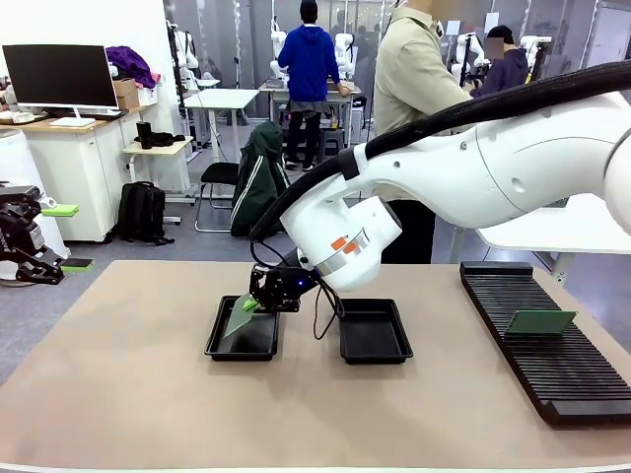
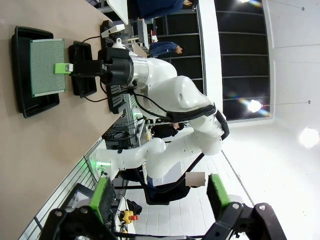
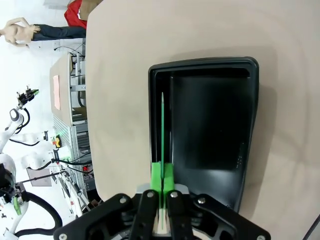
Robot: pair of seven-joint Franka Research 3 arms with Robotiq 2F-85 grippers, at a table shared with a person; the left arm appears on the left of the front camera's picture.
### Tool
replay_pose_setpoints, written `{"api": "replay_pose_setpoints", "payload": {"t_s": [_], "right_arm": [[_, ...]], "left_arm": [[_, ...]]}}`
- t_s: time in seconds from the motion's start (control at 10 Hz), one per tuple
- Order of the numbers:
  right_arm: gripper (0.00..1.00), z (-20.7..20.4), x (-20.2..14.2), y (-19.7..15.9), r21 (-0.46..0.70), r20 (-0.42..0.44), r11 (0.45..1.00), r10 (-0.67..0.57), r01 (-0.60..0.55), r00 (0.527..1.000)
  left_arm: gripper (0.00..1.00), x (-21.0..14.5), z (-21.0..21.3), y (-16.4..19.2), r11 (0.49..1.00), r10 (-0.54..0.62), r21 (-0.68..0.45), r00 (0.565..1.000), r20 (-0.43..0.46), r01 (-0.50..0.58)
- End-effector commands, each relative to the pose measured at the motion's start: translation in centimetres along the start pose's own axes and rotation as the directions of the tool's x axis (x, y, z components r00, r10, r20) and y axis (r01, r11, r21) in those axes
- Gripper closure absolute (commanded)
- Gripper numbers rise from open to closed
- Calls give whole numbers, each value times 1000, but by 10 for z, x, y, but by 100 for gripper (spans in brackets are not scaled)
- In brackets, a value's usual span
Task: Inspect and transfer BCBs to ESD trays.
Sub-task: Pick up the Blank PCB from the PCB Rack and place it in the left ESD tray.
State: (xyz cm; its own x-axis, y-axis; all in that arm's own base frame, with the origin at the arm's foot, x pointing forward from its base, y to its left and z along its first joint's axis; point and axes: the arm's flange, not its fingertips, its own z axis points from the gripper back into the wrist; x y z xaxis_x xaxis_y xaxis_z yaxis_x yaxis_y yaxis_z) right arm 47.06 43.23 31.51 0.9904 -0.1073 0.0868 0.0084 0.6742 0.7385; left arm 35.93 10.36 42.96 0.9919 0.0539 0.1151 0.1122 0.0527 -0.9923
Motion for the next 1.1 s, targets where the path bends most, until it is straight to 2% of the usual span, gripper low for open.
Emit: {"api": "replay_pose_setpoints", "payload": {"t_s": [0.0, 0.7, 1.0], "right_arm": [[98, -10, 9, 14, -38, 14, 999, -18, 18, 1000], [98, -24, 16, 8, -77, -5, 996, -50, 50, 999], [98, -25, 15, 4, -69, -29, 998, -3, 1, 1000]], "left_arm": [[0, 0, 1, -1, 1000, -3, 1, 1000, 6, 3], [0, 0, 1, -1, 1000, -3, 1, 1000, 6, 3], [0, 0, 1, -1, 1000, -3, 1, 1000, 6, 3]]}}
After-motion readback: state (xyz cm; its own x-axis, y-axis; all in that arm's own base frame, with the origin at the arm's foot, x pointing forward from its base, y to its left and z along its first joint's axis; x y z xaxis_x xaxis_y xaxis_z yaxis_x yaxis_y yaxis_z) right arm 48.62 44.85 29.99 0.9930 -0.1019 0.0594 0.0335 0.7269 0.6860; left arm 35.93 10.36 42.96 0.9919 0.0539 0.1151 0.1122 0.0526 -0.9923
